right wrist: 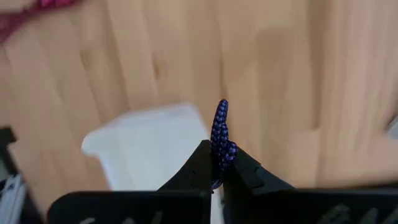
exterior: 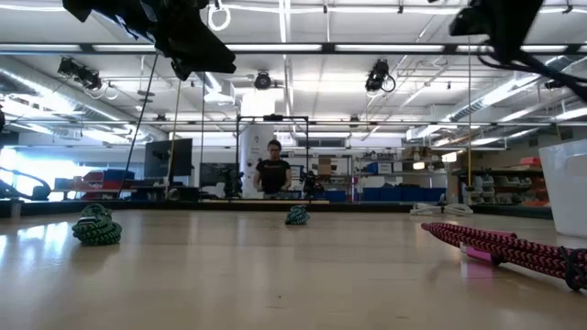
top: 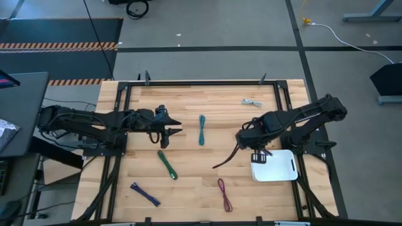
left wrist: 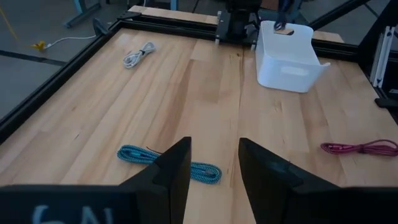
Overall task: Pick and place USB-C Cables
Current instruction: Put the top violet charger cable into the white container
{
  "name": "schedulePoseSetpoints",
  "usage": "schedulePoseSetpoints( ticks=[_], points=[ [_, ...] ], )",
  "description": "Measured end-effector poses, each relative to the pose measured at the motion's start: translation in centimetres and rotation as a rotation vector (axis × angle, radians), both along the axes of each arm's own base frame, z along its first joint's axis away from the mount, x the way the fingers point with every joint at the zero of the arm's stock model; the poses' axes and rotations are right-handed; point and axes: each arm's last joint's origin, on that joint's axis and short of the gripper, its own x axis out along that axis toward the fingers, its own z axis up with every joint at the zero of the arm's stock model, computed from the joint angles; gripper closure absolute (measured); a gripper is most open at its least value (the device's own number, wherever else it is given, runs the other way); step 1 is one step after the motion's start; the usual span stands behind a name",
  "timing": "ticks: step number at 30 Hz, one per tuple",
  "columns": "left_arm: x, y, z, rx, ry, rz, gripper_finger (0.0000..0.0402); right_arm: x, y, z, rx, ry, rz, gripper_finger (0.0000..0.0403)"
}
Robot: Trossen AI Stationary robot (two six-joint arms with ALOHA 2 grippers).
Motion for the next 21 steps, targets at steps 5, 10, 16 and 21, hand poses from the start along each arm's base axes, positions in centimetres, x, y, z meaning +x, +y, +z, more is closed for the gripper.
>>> schedulePoseSetpoints(
  ticks=[5,10,16,21],
  points=[
    [0.0,0.0,0.0,0.001,0.000,0.000,0.0260,-1.1,1.5,-1.8,0.055,0.103,0.022,0.0385],
    [0.0,0.0,-0.1,0.003,0.009,-0.001,0.0260,-2.1,2.4,-4.4,0.051,0.192,0.047,0.0385],
    [0.0,0.0,-0.1,0.025,0.020,-0.011,0.0260,-2.7,2.7,-7.2,0.089,0.239,0.003,0.0385],
    [0.0,0.0,-0.1,0.026,0.020,-0.011,0.0260,-3.3,2.5,-8.8,0.087,0.282,-0.045,0.0378]
  ],
)
